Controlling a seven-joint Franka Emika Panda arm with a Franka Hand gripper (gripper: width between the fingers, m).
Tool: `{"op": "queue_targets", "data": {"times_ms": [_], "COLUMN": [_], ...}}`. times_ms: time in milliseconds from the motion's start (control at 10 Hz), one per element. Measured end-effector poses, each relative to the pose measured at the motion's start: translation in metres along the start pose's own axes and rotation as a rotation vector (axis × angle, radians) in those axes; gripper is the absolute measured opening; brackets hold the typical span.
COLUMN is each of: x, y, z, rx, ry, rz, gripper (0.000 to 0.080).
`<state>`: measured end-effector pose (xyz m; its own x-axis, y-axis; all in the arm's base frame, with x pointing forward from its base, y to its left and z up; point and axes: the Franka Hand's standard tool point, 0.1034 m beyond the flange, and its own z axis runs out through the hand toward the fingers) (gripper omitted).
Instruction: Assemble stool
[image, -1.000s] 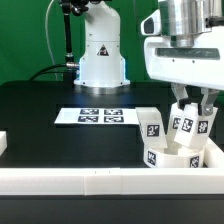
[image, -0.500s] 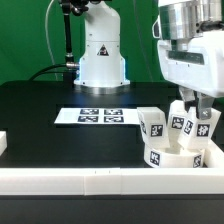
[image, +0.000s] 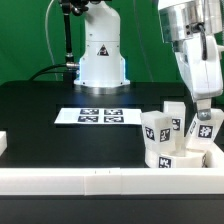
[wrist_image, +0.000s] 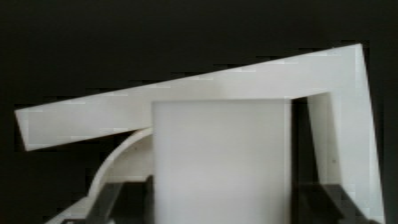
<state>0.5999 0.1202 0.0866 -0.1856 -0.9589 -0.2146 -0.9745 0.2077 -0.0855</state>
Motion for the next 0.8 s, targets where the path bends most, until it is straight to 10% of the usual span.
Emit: {"op": "queue_targets", "data": {"times_ms": [100,300,800], "x": [-0.001,-0.002,-0.025], "y": [0.001,0.001,-0.003], "z": [0.0,0.001,-0.028], "rx": [-0.001,-0.001,-0.016], "ry": [-0.006,-0.007,-0.042], "rz": [0.063,0.048,-0.072], "gripper": [0.0337,0.0577,0.0647]}}
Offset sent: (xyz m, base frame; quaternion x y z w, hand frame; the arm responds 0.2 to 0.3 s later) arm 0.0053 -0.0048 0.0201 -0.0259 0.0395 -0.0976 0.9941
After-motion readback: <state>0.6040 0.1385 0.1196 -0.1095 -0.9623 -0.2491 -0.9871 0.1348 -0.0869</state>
